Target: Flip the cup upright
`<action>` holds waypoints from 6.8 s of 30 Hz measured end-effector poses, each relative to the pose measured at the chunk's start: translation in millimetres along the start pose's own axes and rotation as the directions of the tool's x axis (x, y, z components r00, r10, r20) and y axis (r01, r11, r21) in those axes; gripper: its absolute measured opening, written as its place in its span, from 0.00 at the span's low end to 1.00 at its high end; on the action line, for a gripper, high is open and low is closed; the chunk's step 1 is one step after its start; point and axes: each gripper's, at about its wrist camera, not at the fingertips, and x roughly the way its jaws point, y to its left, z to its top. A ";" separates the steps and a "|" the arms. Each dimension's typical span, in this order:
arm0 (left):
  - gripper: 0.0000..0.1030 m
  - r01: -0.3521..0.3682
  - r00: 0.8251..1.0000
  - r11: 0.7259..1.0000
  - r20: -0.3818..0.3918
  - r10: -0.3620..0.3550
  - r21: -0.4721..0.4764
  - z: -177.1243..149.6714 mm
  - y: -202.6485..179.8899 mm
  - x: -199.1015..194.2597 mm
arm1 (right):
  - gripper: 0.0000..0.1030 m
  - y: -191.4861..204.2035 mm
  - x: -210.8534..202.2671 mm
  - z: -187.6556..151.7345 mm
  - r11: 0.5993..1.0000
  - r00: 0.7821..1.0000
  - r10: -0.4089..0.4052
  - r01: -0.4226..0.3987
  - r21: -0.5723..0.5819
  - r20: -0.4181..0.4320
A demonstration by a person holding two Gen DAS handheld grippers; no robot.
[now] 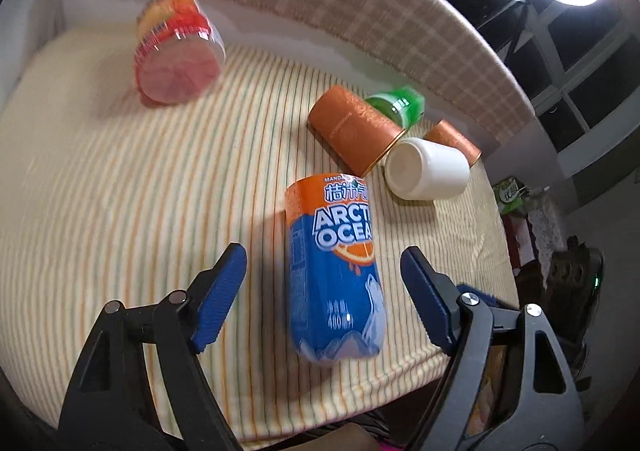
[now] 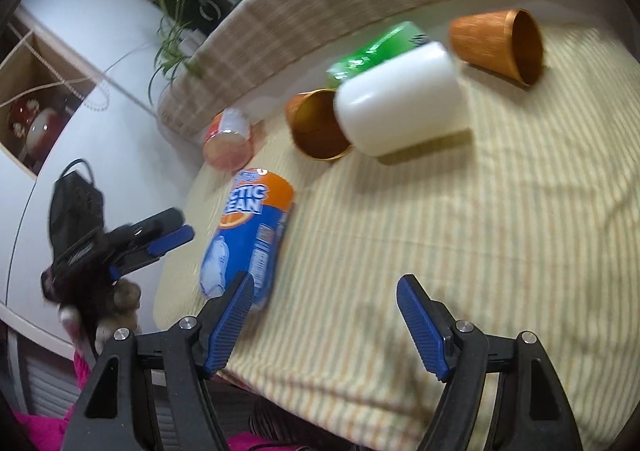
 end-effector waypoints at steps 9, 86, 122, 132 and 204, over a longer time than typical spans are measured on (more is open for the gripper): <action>0.75 0.048 0.994 0.995 -0.095 -0.056 -0.084 20.3 10.8 36.9 | 0.75 -19.2 -14.8 -9.9 0.999 1.000 -0.009 0.008 0.039 0.020; 0.60 -0.232 0.957 0.912 0.248 0.151 0.338 -18.9 -90.1 4.1 | 0.75 -11.5 -23.2 -10.5 0.990 0.986 -0.138 0.140 -0.014 0.088; 0.76 -0.170 0.974 0.924 0.200 0.106 0.341 -48.5 -77.8 -19.2 | 0.82 13.9 -33.8 -11.8 0.975 0.970 -0.184 0.201 -0.099 0.156; 0.91 -0.258 0.918 0.926 0.369 0.146 0.275 -61.6 -71.1 -61.9 | 0.86 48.3 -48.2 -15.8 0.926 0.930 -0.251 0.311 -0.212 0.270; 0.99 -0.450 0.747 0.872 0.617 0.249 0.193 -77.9 -79.8 -114.9 | 1.00 62.3 -55.8 -12.7 0.885 0.858 -0.318 0.422 -0.198 0.404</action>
